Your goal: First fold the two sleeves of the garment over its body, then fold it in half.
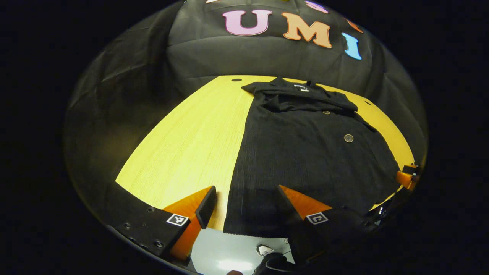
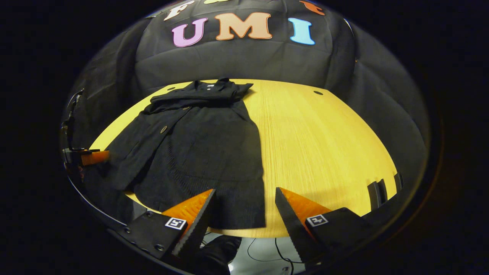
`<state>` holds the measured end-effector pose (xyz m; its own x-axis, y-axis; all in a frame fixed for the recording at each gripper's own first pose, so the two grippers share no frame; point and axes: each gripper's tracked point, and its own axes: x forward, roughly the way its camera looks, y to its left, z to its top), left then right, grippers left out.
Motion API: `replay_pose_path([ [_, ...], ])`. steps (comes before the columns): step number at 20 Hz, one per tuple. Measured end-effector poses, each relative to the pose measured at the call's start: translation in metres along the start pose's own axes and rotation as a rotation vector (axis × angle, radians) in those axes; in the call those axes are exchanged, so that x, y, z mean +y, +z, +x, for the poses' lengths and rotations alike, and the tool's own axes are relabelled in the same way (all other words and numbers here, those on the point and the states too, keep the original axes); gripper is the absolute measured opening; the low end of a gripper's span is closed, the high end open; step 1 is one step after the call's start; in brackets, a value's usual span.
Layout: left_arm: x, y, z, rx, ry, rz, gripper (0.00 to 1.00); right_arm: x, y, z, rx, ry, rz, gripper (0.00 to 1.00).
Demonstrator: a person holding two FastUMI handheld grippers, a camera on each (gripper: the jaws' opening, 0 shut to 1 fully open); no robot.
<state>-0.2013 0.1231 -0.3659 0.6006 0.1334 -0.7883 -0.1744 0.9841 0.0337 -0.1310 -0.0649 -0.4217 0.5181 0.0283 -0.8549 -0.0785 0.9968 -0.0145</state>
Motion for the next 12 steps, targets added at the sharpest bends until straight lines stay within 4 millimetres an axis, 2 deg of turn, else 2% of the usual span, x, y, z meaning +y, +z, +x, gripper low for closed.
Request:
replay_pose_path([
  [2, 0.0, 0.0, 0.0, -0.021, -0.01, 0.008, 0.96, 0.005, 0.001, 0.003, -0.005, 0.016, 0.001, 0.98],
  [4, -0.004, 0.001, 0.001, -0.04, -0.03, 0.019, 0.96, 0.01, 0.001, 0.001, -0.006, 0.031, 0.013, 0.86],
  [5, -0.009, 0.001, 0.001, -0.05, -0.048, 0.031, 0.89, 0.014, 0.0, 0.001, -0.003, 0.046, 0.02, 0.79],
  [6, -0.015, 0.0, 0.001, -0.057, -0.068, 0.037, 0.85, 0.019, 0.001, 0.002, -0.005, 0.06, 0.017, 0.76],
  [8, -0.033, 0.004, 0.001, -0.067, -0.125, 0.042, 0.46, 0.03, 0.001, 0.002, 0.0, 0.088, 0.011, 0.42],
  [10, -0.033, 0.002, 0.002, -0.04, -0.138, 0.048, 0.06, 0.035, 0.002, 0.001, 0.024, 0.108, 0.011, 0.08],
  [11, -0.034, 0.002, 0.004, -0.008, -0.153, 0.04, 0.0, 0.036, 0.002, 0.0, 0.031, 0.111, 0.016, 0.05],
  [12, -0.035, 0.0, 0.002, 0.027, -0.173, 0.02, 0.0, 0.036, 0.004, -0.001, 0.028, 0.112, 0.021, 0.05],
])
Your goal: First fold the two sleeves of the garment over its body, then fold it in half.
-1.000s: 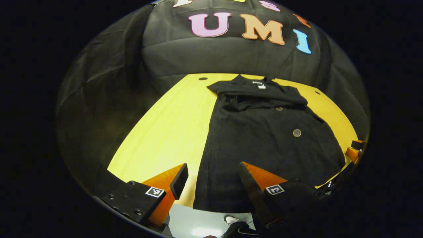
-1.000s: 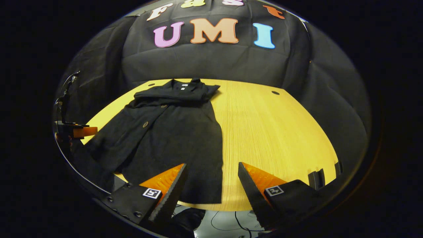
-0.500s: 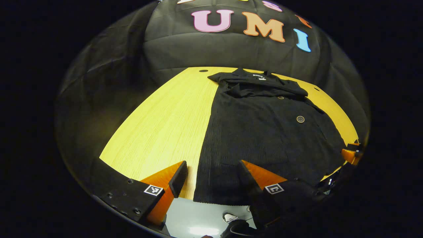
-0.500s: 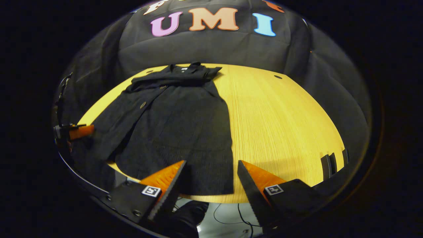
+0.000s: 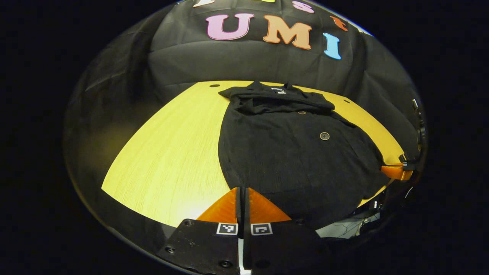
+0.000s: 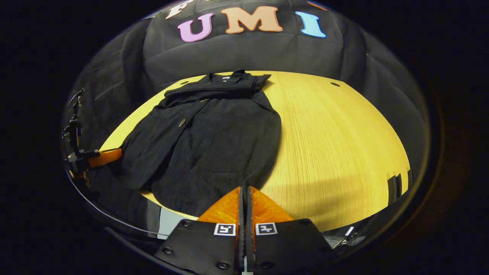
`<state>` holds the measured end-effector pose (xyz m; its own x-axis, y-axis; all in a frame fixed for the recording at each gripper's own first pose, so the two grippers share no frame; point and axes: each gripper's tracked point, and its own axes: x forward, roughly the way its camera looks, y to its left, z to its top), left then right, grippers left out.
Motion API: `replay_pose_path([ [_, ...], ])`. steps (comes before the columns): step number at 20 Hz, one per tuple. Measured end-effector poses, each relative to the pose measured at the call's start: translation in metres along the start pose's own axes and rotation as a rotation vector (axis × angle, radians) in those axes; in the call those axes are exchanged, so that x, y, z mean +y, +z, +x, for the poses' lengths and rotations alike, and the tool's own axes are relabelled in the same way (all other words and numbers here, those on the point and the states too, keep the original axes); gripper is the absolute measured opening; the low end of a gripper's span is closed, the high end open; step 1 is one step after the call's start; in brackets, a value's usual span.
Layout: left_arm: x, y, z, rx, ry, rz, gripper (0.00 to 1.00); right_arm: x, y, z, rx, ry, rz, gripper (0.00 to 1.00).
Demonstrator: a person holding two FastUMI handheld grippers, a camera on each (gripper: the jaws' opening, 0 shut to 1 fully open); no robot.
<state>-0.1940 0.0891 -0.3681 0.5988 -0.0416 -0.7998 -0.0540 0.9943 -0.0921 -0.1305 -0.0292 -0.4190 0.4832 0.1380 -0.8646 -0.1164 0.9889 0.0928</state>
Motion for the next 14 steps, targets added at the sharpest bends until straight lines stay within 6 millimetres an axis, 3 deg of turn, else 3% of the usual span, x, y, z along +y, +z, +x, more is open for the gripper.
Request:
replay_pose_path([
  [3, 0.015, 0.013, -0.009, 0.006, 0.012, -0.055, 0.0, 0.012, 0.015, -0.01, -0.053, 0.03, 0.037, 0.04],
  [6, 0.009, 0.045, -0.024, -0.068, -0.012, -0.046, 0.0, 0.026, 0.039, -0.024, -0.11, 0.063, 0.055, 0.05],
  [10, -0.007, 0.106, -0.04, -0.149, -0.059, -0.029, 0.0, 0.04, 0.1, -0.049, -0.216, 0.111, 0.051, 0.05],
  [14, -0.01, 0.179, -0.038, -0.255, -0.066, -0.023, 0.0, 0.042, 0.172, -0.063, -0.318, 0.134, 0.004, 0.04],
])
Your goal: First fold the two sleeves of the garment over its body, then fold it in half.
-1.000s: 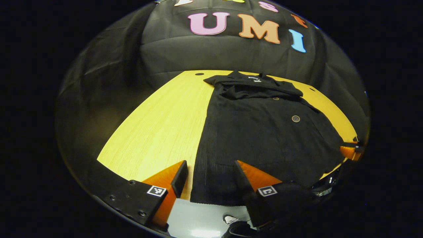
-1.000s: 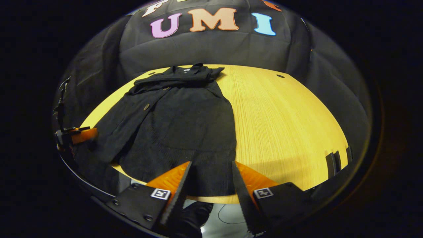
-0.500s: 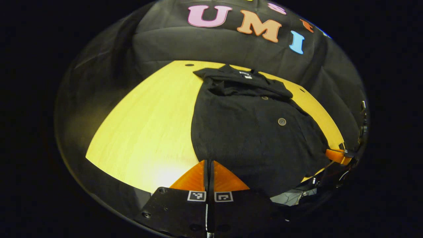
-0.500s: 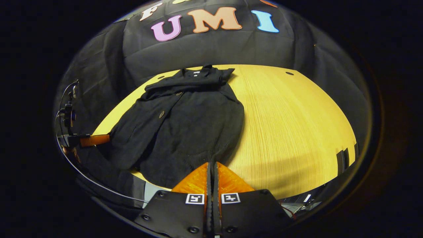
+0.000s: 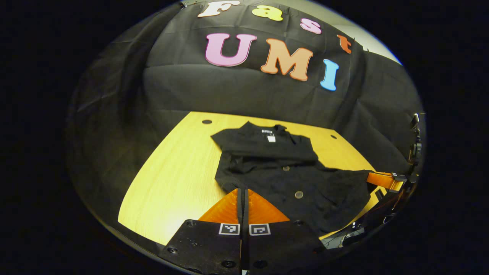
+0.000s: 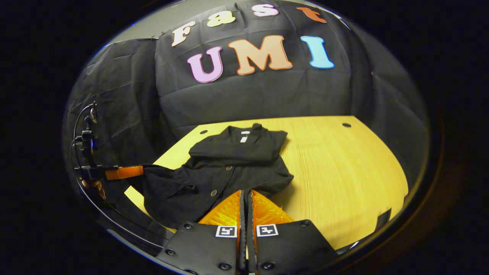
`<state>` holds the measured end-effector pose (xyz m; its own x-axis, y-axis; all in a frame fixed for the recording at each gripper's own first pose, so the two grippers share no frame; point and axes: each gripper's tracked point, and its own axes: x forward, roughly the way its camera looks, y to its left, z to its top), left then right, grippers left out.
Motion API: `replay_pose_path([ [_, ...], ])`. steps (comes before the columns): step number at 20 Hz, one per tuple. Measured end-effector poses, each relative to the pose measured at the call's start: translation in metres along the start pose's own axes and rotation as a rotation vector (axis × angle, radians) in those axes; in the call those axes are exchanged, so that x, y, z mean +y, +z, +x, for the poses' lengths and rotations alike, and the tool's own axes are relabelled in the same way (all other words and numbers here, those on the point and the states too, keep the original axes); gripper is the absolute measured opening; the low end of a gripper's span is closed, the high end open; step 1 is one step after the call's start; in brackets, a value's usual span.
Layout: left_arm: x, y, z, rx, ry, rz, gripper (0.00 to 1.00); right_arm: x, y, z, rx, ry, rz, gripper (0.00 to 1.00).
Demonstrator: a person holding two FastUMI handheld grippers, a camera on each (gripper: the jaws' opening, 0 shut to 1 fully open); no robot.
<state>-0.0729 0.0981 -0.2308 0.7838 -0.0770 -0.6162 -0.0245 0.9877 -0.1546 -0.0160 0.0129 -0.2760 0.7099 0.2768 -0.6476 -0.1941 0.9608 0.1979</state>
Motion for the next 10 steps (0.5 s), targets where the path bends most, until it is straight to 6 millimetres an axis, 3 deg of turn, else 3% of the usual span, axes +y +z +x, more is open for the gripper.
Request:
replay_pose_path([
  [2, 0.0, 0.027, 0.011, -0.028, 0.003, 0.004, 0.0, 0.001, 0.03, 0.008, -0.04, 0.017, 0.003, 0.08],
  [6, 0.0, 0.07, 0.034, -0.065, 0.005, -0.005, 0.0, -0.01, 0.074, 0.025, -0.07, 0.026, 0.009, 0.04],
  [10, 0.007, 0.102, 0.064, -0.077, 0.022, 0.001, 0.0, -0.027, 0.112, 0.052, -0.097, 0.031, 0.059, 0.04],
])
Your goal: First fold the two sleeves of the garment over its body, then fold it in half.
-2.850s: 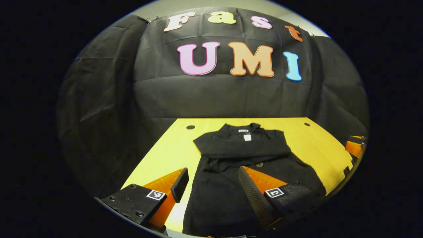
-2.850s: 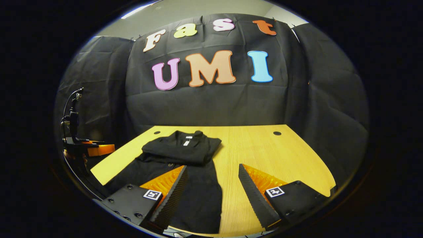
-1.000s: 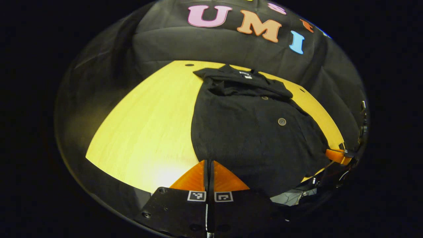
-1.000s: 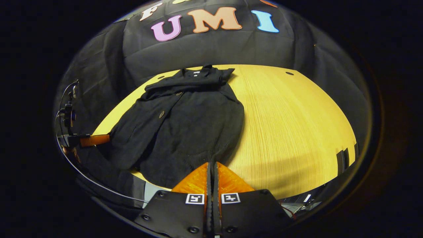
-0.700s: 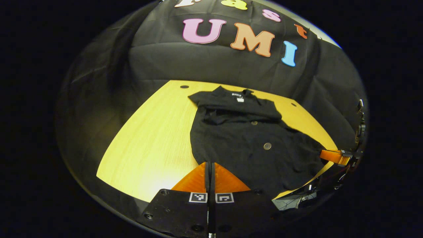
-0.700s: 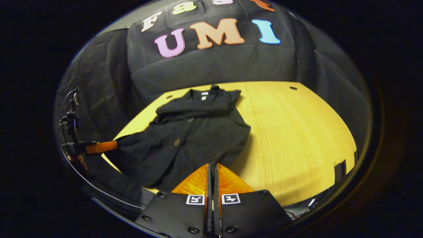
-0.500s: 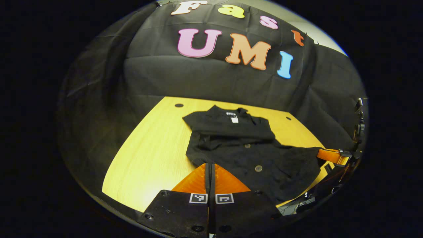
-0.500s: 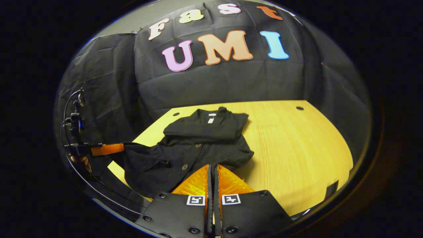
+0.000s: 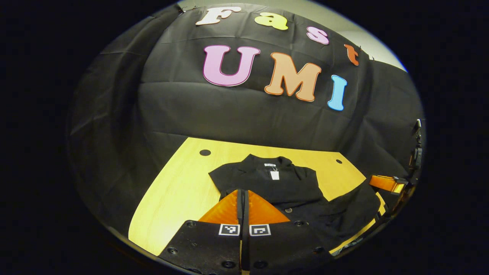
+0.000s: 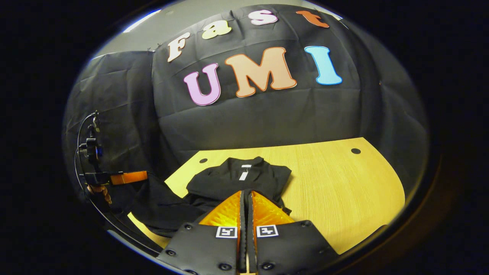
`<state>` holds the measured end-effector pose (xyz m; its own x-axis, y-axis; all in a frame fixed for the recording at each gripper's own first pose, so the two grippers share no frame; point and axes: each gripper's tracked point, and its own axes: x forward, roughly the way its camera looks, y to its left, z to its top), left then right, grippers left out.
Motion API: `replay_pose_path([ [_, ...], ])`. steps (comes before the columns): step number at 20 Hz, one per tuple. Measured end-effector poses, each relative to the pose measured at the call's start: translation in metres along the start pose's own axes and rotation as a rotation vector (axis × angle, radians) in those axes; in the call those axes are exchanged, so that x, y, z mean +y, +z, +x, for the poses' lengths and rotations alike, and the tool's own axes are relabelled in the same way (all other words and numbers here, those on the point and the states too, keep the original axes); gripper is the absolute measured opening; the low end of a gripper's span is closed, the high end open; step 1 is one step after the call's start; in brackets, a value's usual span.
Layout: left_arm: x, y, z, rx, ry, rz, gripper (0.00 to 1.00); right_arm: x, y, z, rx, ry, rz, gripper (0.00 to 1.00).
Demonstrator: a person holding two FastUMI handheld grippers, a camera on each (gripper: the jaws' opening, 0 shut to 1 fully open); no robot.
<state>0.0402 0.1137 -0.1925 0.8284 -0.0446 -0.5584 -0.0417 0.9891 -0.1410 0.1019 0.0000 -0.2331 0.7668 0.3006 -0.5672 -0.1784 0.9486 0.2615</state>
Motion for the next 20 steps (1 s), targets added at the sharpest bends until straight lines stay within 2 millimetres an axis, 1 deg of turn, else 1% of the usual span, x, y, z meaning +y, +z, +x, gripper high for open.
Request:
replay_pose_path([
  [1, 0.001, 0.005, 0.009, 0.0, 0.003, 0.001, 0.0, -0.005, 0.008, 0.007, -0.007, -0.004, 0.006, 0.04],
  [2, 0.001, 0.011, 0.017, -0.003, 0.003, 0.0, 0.0, -0.006, 0.017, 0.013, -0.011, -0.006, 0.011, 0.04],
  [3, 0.0, 0.018, 0.024, -0.01, 0.0, -0.002, 0.0, -0.011, 0.025, 0.02, -0.015, -0.01, 0.011, 0.09],
  [4, 0.0, 0.021, 0.033, -0.011, 0.002, 0.0, 0.0, -0.015, 0.032, 0.027, -0.021, -0.015, 0.011, 0.09],
  [5, 0.002, 0.025, 0.04, -0.01, 0.007, 0.004, 0.0, -0.019, 0.037, 0.033, -0.019, -0.018, 0.008, 0.04],
  [9, 0.006, 0.039, 0.072, -0.006, 0.021, 0.004, 0.0, -0.032, 0.054, 0.065, -0.016, -0.023, 0.009, 0.04],
  [10, 0.005, 0.047, 0.089, -0.01, 0.024, 0.003, 0.0, -0.036, 0.056, 0.074, -0.009, -0.023, 0.01, 0.04],
  [11, 0.008, 0.051, 0.097, -0.022, 0.032, 0.003, 0.0, -0.039, 0.058, 0.085, -0.003, -0.024, 0.014, 0.0],
  [12, 0.01, 0.052, 0.107, -0.021, 0.038, 0.006, 0.0, -0.042, 0.061, 0.095, 0.003, -0.021, 0.019, 0.04],
  [13, 0.012, 0.052, 0.113, -0.018, 0.046, 0.009, 0.0, -0.045, 0.064, 0.104, 0.007, -0.022, 0.019, 0.04],
  [16, 0.024, 0.051, 0.138, 0.001, 0.082, 0.011, 0.0, -0.058, 0.067, 0.135, 0.027, -0.031, 0.03, 0.04],
  [17, 0.028, 0.052, 0.148, 0.0, 0.099, 0.016, 0.0, -0.063, 0.069, 0.145, 0.03, -0.035, 0.036, 0.0],
  [18, 0.035, 0.05, 0.159, -0.001, 0.123, 0.028, 0.0, -0.07, 0.07, 0.153, 0.031, -0.049, 0.043, 0.04],
  [19, 0.047, 0.05, 0.168, 0.0, 0.177, 0.048, 0.0, -0.08, 0.073, 0.161, 0.023, -0.083, 0.056, 0.04],
  [20, 0.062, 0.054, 0.173, -0.019, 0.249, 0.076, 0.0, -0.091, 0.076, 0.169, 0.016, -0.138, 0.068, 0.04],
])
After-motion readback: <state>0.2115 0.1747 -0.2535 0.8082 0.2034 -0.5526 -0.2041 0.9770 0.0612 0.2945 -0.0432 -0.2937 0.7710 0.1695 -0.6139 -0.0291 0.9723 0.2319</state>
